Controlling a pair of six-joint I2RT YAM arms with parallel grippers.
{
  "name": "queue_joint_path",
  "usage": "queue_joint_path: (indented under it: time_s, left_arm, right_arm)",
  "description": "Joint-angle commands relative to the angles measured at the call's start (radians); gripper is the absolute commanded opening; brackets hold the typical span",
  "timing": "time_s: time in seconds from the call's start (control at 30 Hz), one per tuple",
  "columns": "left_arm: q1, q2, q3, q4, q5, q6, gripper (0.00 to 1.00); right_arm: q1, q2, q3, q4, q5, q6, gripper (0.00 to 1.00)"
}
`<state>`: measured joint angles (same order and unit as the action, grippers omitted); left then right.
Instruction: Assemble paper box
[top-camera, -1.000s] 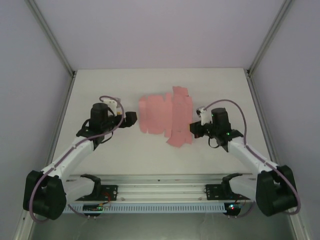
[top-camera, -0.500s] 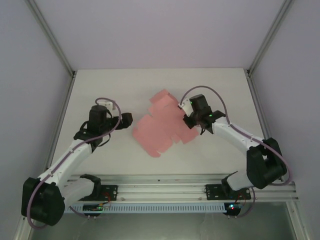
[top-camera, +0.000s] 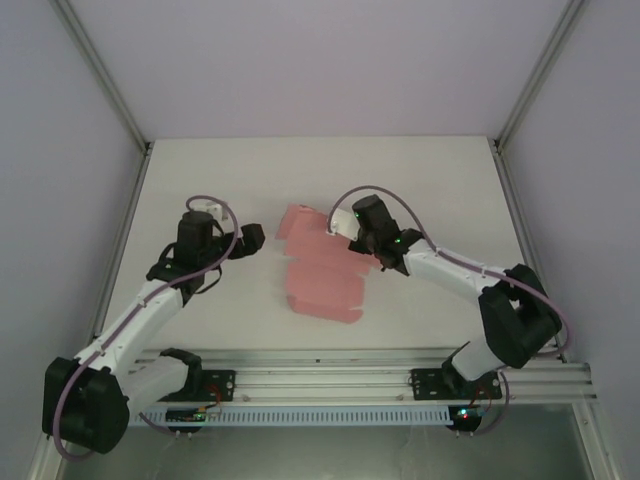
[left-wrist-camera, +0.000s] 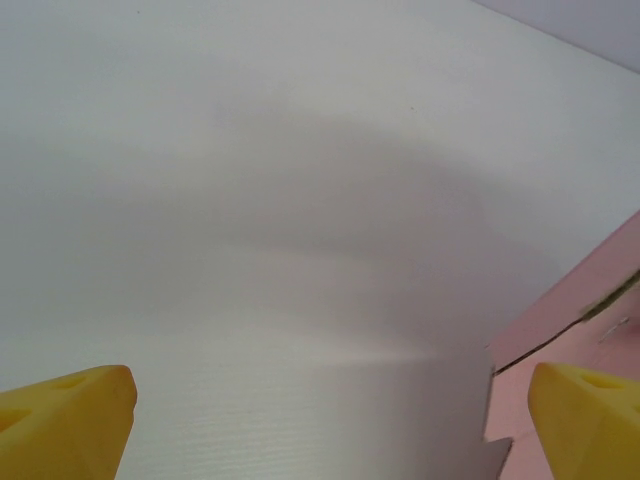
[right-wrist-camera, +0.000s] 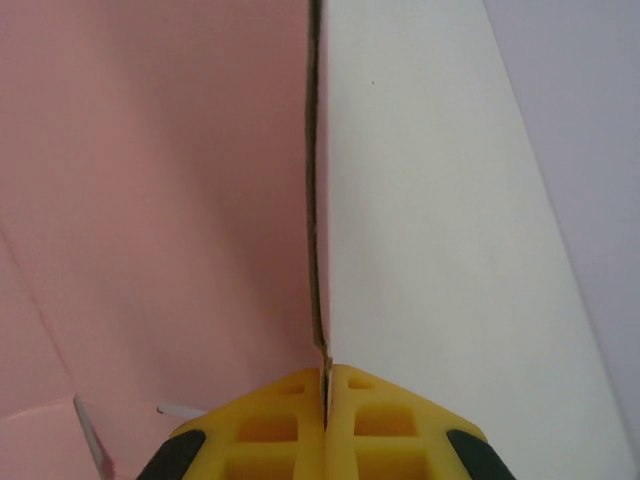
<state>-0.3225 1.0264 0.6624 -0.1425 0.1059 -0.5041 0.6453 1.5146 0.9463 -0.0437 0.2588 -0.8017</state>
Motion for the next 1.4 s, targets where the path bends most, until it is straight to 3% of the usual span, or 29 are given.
queue_joint_path:
  time_s: [0.0,0.3,0.7,1.37]
  left_arm:
    - [-0.001,0.021,0.035,0.039,0.046,-0.054,1.0]
    - [-0.008,0.203,0.189,0.054,0.083,-0.044,1.0]
    - [-0.092,0.475,0.381,0.019,0.11,0.089,1.0]
    - [-0.204,0.576,0.391,0.026,0.043,0.126,1.0]
  right_arm:
    - [0.016,0.042,0.004,0.08,0.091,-0.116,0.02]
    - [0.042,0.105,0.036,0.075,0.143,-0.172,0.0]
    - [0.047,0.042,0.04,0.027,0.066,-0.148,0.0]
    - [0.018,0.024,0.115,-0.116,-0.041,0.006,0.0]
